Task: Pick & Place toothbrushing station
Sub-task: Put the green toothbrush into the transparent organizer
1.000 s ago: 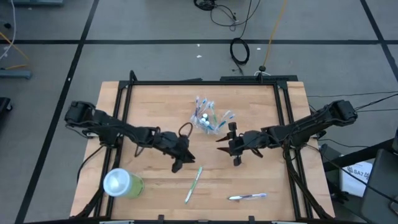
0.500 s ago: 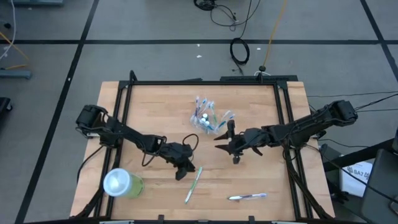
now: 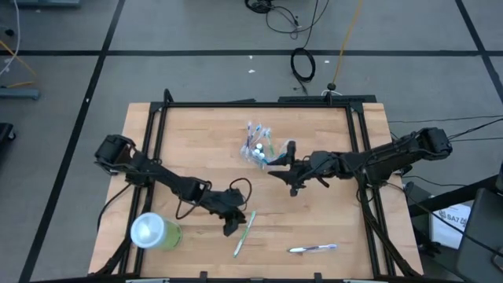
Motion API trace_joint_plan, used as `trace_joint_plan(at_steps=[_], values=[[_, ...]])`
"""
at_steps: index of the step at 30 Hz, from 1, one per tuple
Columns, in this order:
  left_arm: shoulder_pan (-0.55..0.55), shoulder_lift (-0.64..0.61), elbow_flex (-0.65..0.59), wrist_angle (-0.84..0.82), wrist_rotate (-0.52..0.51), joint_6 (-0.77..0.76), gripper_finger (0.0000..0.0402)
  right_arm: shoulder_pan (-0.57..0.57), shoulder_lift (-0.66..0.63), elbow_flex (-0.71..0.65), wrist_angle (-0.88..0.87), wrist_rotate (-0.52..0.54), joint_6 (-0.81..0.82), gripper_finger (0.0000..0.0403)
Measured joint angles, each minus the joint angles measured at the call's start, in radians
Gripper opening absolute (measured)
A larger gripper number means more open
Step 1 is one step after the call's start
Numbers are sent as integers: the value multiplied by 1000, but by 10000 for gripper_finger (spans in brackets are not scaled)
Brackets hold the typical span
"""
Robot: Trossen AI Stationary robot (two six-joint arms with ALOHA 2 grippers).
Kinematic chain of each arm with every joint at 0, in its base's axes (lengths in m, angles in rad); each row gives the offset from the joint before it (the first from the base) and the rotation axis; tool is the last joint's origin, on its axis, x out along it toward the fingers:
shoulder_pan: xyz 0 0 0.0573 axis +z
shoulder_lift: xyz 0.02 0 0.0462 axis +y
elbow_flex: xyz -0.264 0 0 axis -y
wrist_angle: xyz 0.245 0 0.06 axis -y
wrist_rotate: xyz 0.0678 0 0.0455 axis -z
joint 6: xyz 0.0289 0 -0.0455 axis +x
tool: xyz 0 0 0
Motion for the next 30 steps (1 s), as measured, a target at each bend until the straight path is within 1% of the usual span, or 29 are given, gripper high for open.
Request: trace_joint_plan(at_steps=[3, 6, 9, 12, 14, 16, 21, 27, 30], values=[[0, 28, 0, 10, -10, -9, 126, -22, 0, 0, -1, -69, -3, 135], [0, 66, 0, 29, -43, -45, 158, -41, 0, 0, 3, -123, -3, 135], [0, 111, 0, 41, -55, -87, 182, -50, 0, 0, 4, -125, -3, 135], [-5, 153, -1, 76, -110, -92, 192, -56, 0, 0, 8, -125, -3, 135], [-7, 174, -1, 112, -144, -89, 191, -57, 0, 0, 12, -125, -3, 135], [-8, 197, 0, 150, -153, -81, 187, -57, 0, 0, 12, -125, -3, 135], [-17, 242, 1, 245, -139, -75, 175, -56, 0, 0, 20, -125, 18, 135], [-29, 251, 1, 238, -147, -36, 157, -56, 0, 0, 19, -125, 57, 135], [-29, 251, 1, 235, -156, 4, 140, -56, 0, 0, 18, -126, 58, 135]])
